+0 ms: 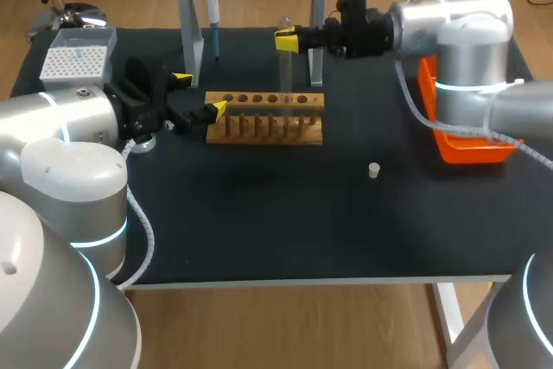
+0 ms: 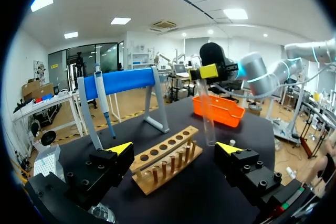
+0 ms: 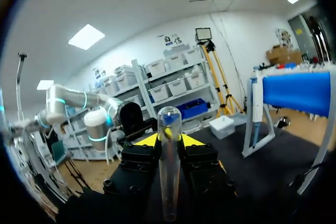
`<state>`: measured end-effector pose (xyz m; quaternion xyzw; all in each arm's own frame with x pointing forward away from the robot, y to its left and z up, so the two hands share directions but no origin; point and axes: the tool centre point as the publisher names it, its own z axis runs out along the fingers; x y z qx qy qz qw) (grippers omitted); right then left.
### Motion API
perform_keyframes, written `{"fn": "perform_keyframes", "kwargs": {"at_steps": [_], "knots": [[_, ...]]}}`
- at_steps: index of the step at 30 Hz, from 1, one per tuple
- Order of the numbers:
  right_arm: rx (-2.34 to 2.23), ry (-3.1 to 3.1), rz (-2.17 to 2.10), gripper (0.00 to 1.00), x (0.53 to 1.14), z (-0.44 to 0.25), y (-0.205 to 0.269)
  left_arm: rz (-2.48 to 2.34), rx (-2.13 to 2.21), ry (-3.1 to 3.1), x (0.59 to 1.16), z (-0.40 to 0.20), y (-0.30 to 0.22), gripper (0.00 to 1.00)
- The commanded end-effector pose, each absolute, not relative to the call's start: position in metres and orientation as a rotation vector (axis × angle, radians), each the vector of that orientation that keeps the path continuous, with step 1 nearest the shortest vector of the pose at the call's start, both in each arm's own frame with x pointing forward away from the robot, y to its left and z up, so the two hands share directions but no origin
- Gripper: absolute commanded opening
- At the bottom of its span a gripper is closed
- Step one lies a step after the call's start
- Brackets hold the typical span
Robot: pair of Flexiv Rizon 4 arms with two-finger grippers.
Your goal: Invert the test tube, pick up the pipette, mount the tip to pipette, aspirate from beaker and dispense into the tube, eject the tip, return the pipette, and cap with the stopper.
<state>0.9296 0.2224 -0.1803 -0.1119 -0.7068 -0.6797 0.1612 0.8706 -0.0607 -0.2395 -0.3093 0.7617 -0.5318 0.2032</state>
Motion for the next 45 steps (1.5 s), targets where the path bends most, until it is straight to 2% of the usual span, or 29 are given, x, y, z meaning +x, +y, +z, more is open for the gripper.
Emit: {"fn": "perform_keyframes", "kwargs": {"at_steps": [1,18,45], "knots": [[-0.698,-1.708,-1.589,0.00,0.934,-0.179,0.216,-1.490,-0.862,2.119,0.871,-0.241,-0.061,1.00],[-0.973,-1.259,-1.221,0.00,0.936,-0.198,0.212,-1.490,-0.862,2.119,0.871,-0.241,-0.061,1.00],[-1.072,-1.309,-1.084,0.00,0.933,-0.215,0.197,-1.490,-0.862,2.119,0.871,-0.241,-0.061,1.00]]}}
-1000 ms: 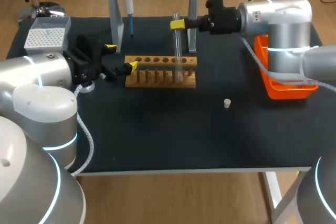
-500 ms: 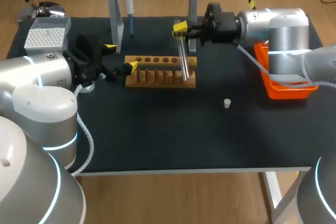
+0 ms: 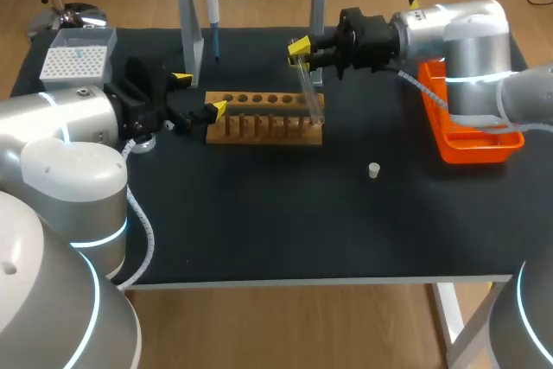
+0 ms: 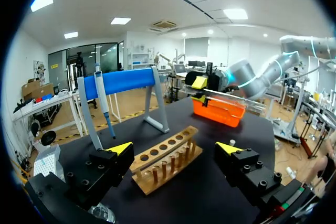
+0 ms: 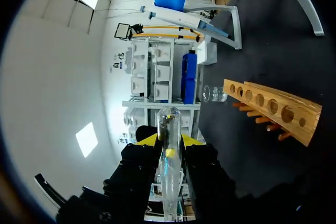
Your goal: Invert the test tube, pick up the pipette, mount the tip to pipette, aspirate from beaker and dispense into the tube, eject the tip, return the pipette, and cap with the stopper.
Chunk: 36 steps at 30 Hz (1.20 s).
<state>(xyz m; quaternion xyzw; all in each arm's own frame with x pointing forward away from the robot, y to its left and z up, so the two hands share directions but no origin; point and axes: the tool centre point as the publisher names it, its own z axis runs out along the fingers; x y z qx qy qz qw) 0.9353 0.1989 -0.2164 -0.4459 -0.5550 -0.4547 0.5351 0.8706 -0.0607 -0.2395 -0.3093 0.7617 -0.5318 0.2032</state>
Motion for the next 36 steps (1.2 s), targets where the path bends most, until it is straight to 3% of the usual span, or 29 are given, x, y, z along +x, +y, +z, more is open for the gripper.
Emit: {"fn": "perform_keyframes", "kwargs": {"at_steps": [1,30,36], "knots": [[-1.072,-1.309,-1.084,0.00,0.932,-0.215,0.197,-1.490,-0.862,2.119,0.871,-0.241,-0.061,1.00],[-1.088,-1.284,-1.076,0.00,0.931,-0.217,0.198,-1.490,-0.862,2.119,0.871,-0.241,-0.061,1.00],[-1.088,-1.284,-1.076,0.00,0.931,-0.217,0.198,-1.564,-0.412,1.952,0.870,-0.230,-0.068,1.00]]}}
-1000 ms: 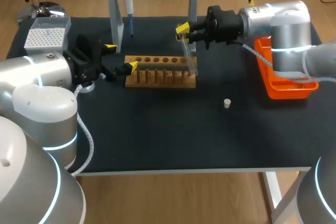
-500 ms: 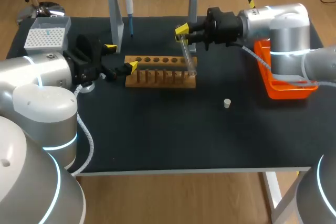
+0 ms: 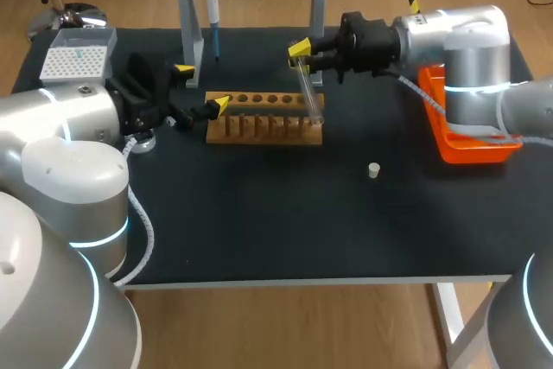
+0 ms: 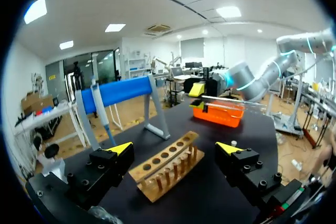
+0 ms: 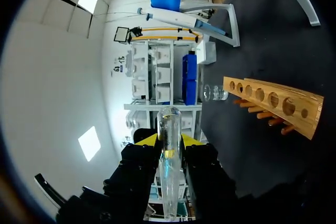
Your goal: Invert the test tube, pick up the pipette, mount the tip to pipette, aspirate from beaker and dispense into the tube, eject the tip, return the pipette, and cap with the stopper.
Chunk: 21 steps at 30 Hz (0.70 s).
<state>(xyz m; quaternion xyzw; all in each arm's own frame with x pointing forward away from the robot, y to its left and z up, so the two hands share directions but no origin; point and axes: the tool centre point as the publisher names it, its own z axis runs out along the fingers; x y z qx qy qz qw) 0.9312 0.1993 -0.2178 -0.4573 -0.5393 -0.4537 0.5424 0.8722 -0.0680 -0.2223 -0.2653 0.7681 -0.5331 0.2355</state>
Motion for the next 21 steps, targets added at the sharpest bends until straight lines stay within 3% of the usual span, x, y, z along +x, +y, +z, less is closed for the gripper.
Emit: {"fn": "perform_keyframes", "kwargs": {"at_steps": [1,7,21], "knots": [[-1.088,-1.284,-1.076,0.00,0.931,-0.217,0.198,-1.554,-0.346,1.945,0.870,-0.229,-0.069,1.00],[-1.088,-1.284,-1.076,0.00,0.931,-0.217,0.198,-1.603,0.088,1.830,0.863,-0.217,-0.073,1.00],[-1.088,-1.284,-1.076,0.00,0.931,-0.217,0.198,-1.563,-0.009,1.903,0.869,-0.214,-0.070,1.00]]}}
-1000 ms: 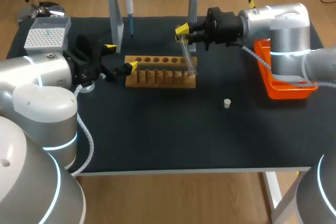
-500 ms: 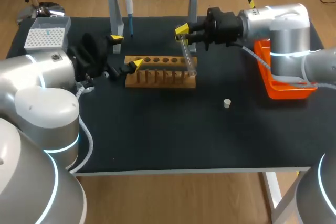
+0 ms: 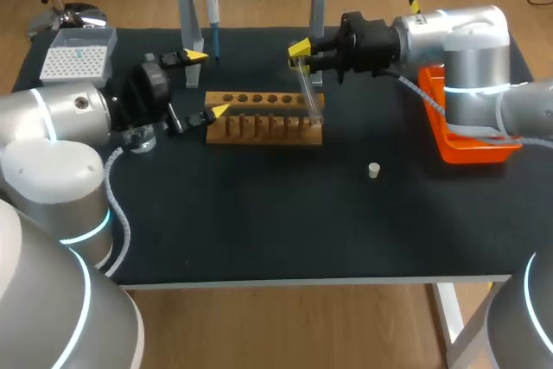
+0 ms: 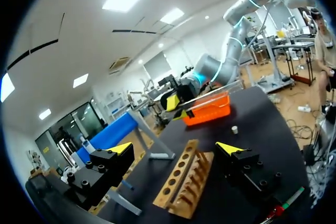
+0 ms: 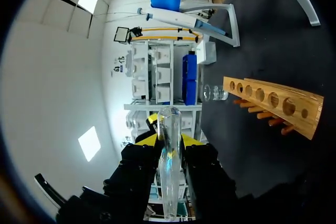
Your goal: Invert the test tube, pick up the pipette, mount the tip to pipette, aspirate from beaker and dispense into the tube, eject the tip, return the pipette, and cap with the stopper.
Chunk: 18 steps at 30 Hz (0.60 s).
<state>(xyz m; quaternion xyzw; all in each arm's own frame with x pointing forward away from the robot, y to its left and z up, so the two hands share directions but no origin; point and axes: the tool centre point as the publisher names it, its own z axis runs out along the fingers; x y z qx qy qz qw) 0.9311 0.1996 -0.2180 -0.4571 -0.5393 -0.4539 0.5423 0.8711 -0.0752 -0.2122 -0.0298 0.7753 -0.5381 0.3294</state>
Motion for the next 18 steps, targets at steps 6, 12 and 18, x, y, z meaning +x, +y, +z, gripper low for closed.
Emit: {"fn": "perform_keyframes", "kwargs": {"at_steps": [6,12,18], "knots": [[-1.088,-1.284,-1.076,0.00,0.931,-0.217,0.198,-1.444,0.326,1.540,0.867,-0.208,-0.075,1.00],[-1.088,-1.284,-1.076,0.00,0.931,-0.217,0.198,-1.368,0.650,1.389,0.861,-0.206,-0.090,1.00],[-1.088,-1.284,-1.076,0.00,0.931,-0.217,0.198,-1.324,0.897,1.288,0.861,-0.197,-0.103,1.00]]}}
